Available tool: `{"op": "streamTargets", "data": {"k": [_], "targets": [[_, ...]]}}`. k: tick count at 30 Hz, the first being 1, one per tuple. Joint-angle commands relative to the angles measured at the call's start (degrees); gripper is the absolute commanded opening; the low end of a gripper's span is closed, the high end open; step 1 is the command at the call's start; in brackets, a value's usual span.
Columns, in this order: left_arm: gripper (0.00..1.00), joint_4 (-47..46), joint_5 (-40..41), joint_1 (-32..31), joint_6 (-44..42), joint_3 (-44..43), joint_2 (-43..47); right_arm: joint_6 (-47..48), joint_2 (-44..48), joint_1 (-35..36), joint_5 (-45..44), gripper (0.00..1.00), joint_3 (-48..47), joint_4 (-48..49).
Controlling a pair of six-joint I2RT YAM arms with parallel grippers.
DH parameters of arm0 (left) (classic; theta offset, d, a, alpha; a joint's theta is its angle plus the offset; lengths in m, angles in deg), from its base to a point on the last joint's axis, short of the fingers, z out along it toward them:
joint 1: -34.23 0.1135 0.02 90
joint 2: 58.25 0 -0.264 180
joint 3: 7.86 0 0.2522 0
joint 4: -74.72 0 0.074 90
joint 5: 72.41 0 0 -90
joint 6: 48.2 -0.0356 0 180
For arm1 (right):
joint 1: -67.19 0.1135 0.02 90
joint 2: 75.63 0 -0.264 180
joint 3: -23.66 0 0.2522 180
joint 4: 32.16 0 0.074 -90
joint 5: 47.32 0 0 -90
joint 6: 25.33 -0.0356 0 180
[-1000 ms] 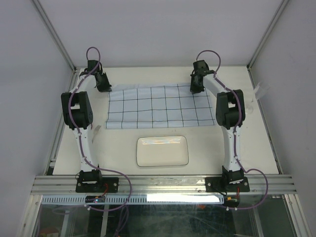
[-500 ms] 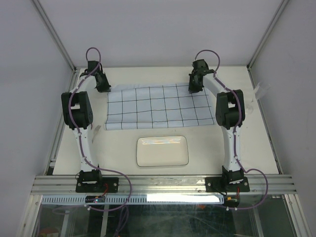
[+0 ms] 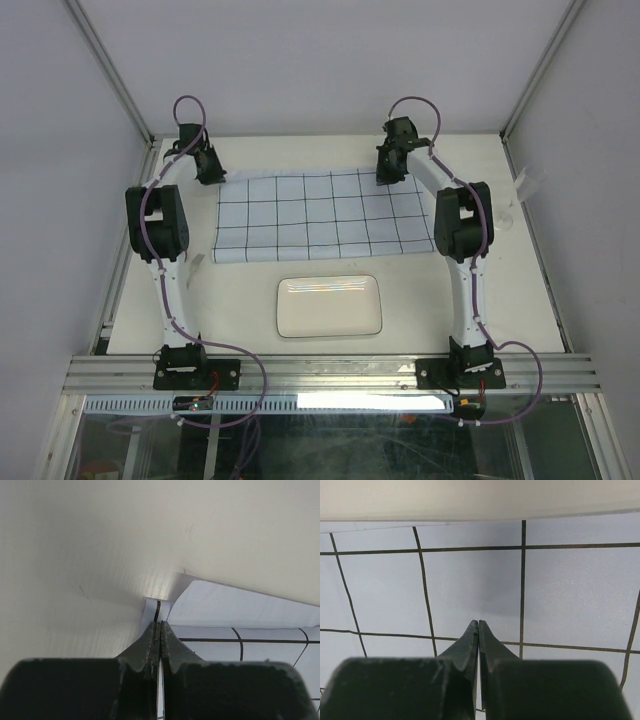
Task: Set the dinner table for one person
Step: Flatten out the napkin at the center of the board.
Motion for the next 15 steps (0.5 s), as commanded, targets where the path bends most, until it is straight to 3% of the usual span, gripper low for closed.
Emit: {"op": "streamTargets", "data": {"k": [1, 15], "targets": [[0.00, -3.8, 0.9, -1.3, 0.7, -4.1, 0.1, 0.6, 3.1, 0.0, -0.1, 0.00, -2.7, 1.1], [0.00, -2.9, 0.8, -2.8, 0.8, -9.2, -3.1, 1.1, 2.9, 0.0, -0.4, 0.00, -2.6, 1.0]]}}
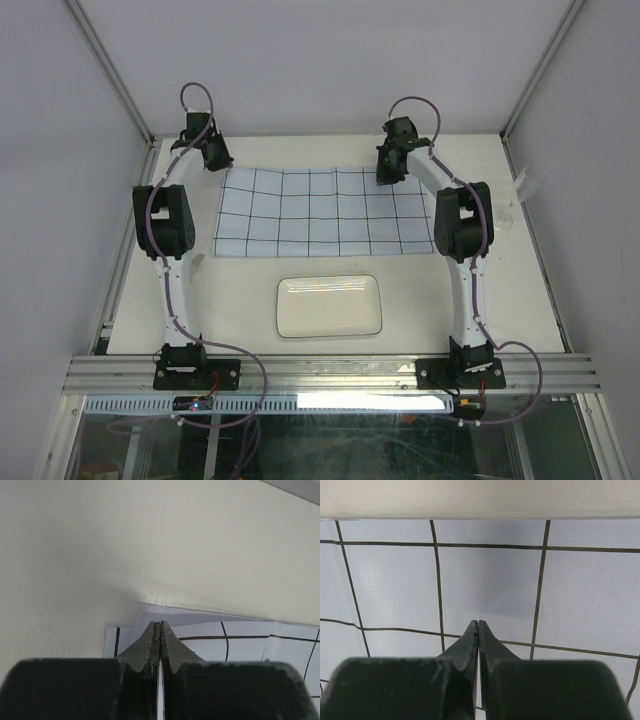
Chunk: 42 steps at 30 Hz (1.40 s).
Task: Set the dinner table for one person
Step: Flatten out the napkin at the center of the board.
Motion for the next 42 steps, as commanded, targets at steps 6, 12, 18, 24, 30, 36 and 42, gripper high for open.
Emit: {"op": "streamTargets", "data": {"k": [6, 12, 18, 24, 30, 36, 42], "targets": [[0.48, -1.6, 2.2, -0.6, -0.6, -0.4, -0.2, 1.4, 3.0, 0.0, -0.5, 0.00, -2.1, 1.1], [0.58, -0.9, 6.2, -0.7, -1.6, 0.2, 2.8, 1.8, 3.2, 0.0, -1.4, 0.00, -1.7, 1.3], [0.58, -0.4, 7.6, -0.9, -1.8, 0.4, 7.1, 2.2, 4.0, 0.0, -2.3, 0.00, -1.8, 1.3], [0.57, -0.4, 6.8, -1.5, -1.5, -1.2, 8.9, 2.1, 4.0, 0.0, -2.0, 0.00, -1.9, 1.0], [0.54, -0.3, 4.5, -1.9, -0.7, -2.8, 4.3, 2.0, 4.5, 0.0, -2.1, 0.00, -1.4, 1.1], [0.52, -1.3, 4.6, -2.0, -0.7, -2.4, 1.1, 2.6, 4.5, -0.1, -2.7, 0.00, -1.4, 1.0], [0.51, -2.4, 5.5, -2.0, -1.1, -1.1, -0.9, 2.4, 3.8, -0.1, -2.3, 0.00, -1.4, 1.2]]}}
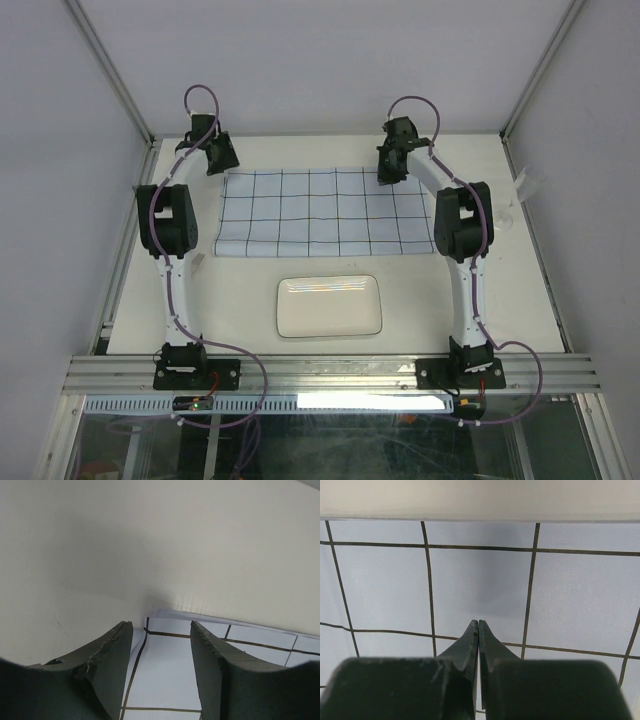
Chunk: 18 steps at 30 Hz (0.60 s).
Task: Set the dinner table for one person
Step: Flatten out the napkin at the center of the board.
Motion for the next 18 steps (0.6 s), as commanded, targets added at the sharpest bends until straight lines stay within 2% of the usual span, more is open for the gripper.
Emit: {"op": "streamTargets", "data": {"k": [1, 7, 10, 11, 13, 15, 16, 18], "targets": [[0.51, -3.2, -0.2, -0.6, -0.6, -0.2, -0.1, 0.5, 3.7, -0.1, -0.4, 0.00, -1.5, 1.2], [0.47, -4.0, -0.5, -0.6, -0.5, 0.6, -1.0, 0.5, 3.5, 0.0, -0.6, 0.00, -1.8, 1.1], [0.41, -4.1, -0.9, -0.6, -0.3, 0.8, -1.6, 0.6, 3.8, -0.1, -0.7, 0.00, -1.5, 1.0], [0.37, -4.3, -1.1, -0.6, -0.1, 0.9, -1.8, 0.6, 3.8, 0.0, -0.8, 0.00, -1.4, 1.0], [0.22, -4.7, -1.5, -0.6, 0.2, 1.4, -2.0, 0.8, 4.0, -0.1, -1.0, 0.00, -1.3, 1.0], [0.04, -4.9, -1.5, -0.6, 0.4, 1.8, -1.9, 0.9, 4.2, -0.1, -1.2, 0.00, -1.2, 0.9], [0.00, -4.9, -1.5, -0.6, 0.5, 2.1, -1.9, 0.9, 4.2, -0.1, -1.3, 0.00, -1.1, 0.9], [0.00, -4.9, -1.5, -0.6, 0.4, 2.3, -1.7, 0.9, 4.2, -0.1, -1.2, 0.00, -1.1, 0.9]]}}
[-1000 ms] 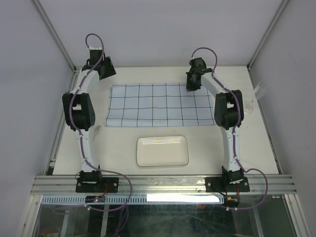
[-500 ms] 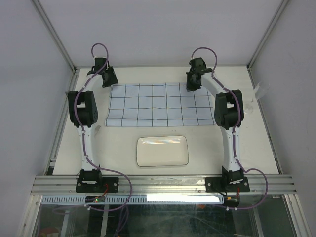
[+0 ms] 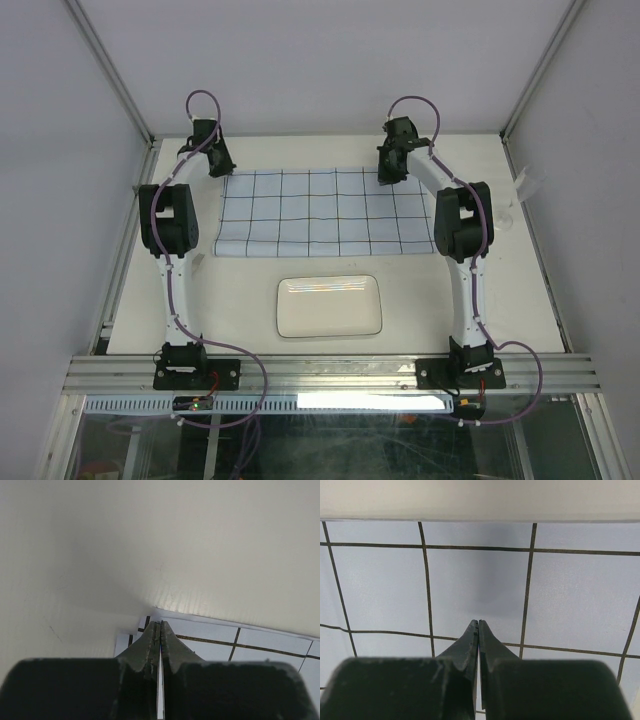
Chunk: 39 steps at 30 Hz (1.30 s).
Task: Set the dinner table for one person
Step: Flatten out the napkin at the center of the board.
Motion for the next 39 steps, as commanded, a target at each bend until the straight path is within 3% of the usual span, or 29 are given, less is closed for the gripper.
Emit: {"op": "streamTargets", "data": {"k": [1, 5, 13, 15, 22, 30, 39], "targets": [[0.00, -2.6, -1.2, -0.6, 0.1, 0.8, 0.3, 0.8, 4.3, -0.1, -0.6, 0.00, -1.2, 0.9], [0.01, -2.5, -0.7, -0.6, -0.4, 0.8, 0.9, 0.8, 4.4, -0.1, -0.4, 0.00, -0.9, 0.9], [0.48, -1.8, 2.0, -0.6, -1.8, 2.4, 4.3, 0.8, 4.2, -0.1, -0.1, 0.00, -1.1, 0.9], [0.53, -1.3, 3.0, -0.7, -2.2, 2.4, 4.4, 0.6, 4.2, -0.1, -0.1, 0.00, -1.2, 0.9], [0.52, 0.4, 3.7, -0.8, -2.9, 2.2, 2.3, 0.6, 4.1, -0.1, 0.0, 0.00, -1.2, 0.9], [0.35, 1.2, 3.6, -1.7, -2.9, -0.4, -0.6, 0.9, 4.2, -0.3, -0.6, 0.00, -1.1, 0.8], [0.31, 2.4, 5.8, -3.0, -3.6, -2.5, -3.6, 1.1, 4.3, -0.8, -0.4, 0.00, -0.8, 1.3]]}}
